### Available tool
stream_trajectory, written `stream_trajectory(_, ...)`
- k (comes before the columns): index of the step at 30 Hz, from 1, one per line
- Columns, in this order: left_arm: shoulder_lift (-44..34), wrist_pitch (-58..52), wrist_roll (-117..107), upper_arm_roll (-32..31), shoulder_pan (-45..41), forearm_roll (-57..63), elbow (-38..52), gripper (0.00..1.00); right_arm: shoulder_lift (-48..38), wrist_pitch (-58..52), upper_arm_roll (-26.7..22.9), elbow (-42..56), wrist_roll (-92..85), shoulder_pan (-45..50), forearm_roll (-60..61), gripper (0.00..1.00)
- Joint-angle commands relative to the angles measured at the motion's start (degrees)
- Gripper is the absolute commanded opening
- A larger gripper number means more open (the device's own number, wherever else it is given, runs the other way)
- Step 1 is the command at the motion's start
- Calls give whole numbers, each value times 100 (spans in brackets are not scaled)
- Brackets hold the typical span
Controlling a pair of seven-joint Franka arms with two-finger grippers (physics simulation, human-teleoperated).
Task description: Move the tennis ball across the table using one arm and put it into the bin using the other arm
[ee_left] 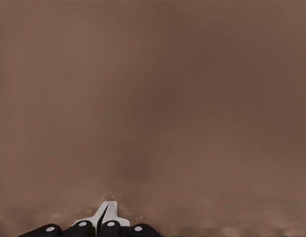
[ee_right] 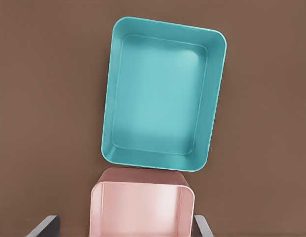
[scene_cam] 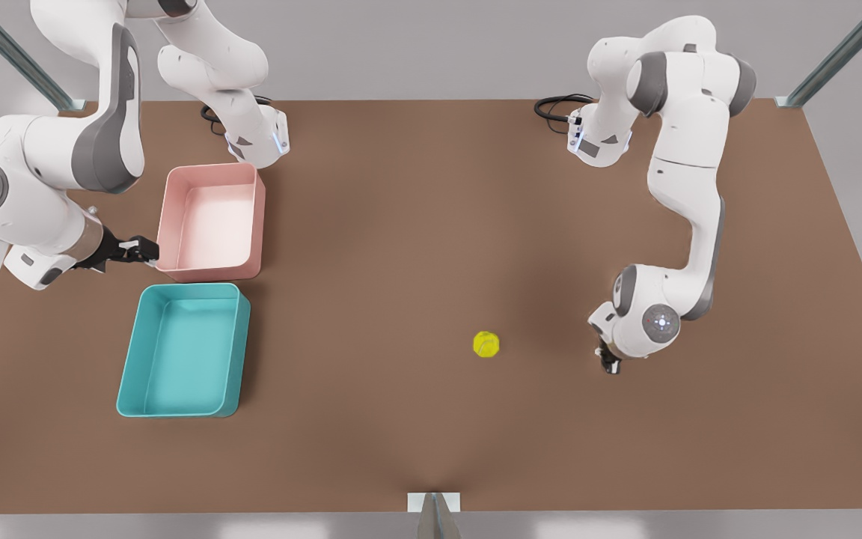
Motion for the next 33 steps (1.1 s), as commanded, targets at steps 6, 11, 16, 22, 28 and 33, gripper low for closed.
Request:
stream_trajectory(6,-1851,-5962,-8318,940,141,27,2086,100,715,-27,7,558,512,693,84,100)
stream_trajectory(11,-1947,-5945,-8371,835,237,55,2104,100,2306,430,77,1807,2922,1326,972,100)
stream_trajectory(16,-1930,-5954,-8354,852,272,72,2095,100,2886,1774,86,1227,4407,1827,1113,100)
stream_trajectory(22,-1860,-5927,-8345,852,290,116,2095,100,2851,2820,86,357,4540,1871,1122,100)
stream_trajectory(28,-1859,-5927,-8345,852,299,108,2087,100,2473,3611,77,-663,4452,1844,1060,100)
stream_trajectory(33,-1859,-5936,-8345,861,299,116,2095,100,2113,4376,68,-1489,4434,1897,1042,100)
